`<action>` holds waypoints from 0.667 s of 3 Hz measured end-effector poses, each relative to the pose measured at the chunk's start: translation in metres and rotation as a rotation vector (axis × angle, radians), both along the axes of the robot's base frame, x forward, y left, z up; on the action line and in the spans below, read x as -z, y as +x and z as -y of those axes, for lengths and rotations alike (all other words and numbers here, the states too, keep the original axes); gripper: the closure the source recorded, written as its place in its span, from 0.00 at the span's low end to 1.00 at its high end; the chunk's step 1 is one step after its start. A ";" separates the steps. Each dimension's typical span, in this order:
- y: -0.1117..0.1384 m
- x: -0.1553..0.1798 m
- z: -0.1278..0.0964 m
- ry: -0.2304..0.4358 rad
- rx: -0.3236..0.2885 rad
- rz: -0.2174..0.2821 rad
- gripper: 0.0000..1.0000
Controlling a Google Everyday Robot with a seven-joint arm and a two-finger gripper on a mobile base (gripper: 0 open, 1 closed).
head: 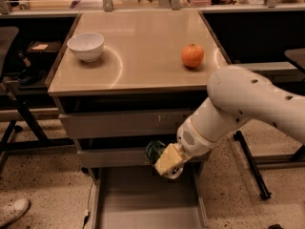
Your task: Place green can into bottom drawer
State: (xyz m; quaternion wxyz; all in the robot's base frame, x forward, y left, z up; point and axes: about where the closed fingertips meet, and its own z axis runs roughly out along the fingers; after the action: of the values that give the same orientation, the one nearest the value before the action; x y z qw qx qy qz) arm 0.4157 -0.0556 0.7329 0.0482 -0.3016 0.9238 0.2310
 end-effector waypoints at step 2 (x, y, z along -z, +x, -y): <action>-0.026 0.059 0.001 -0.003 0.002 -0.137 1.00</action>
Offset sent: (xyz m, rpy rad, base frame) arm -0.0210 -0.0008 -0.0479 -0.0020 0.1103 -0.0029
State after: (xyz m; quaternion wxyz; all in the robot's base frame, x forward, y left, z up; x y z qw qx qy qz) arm 0.3893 -0.0568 0.6741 -0.0155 -0.2842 0.9255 0.2498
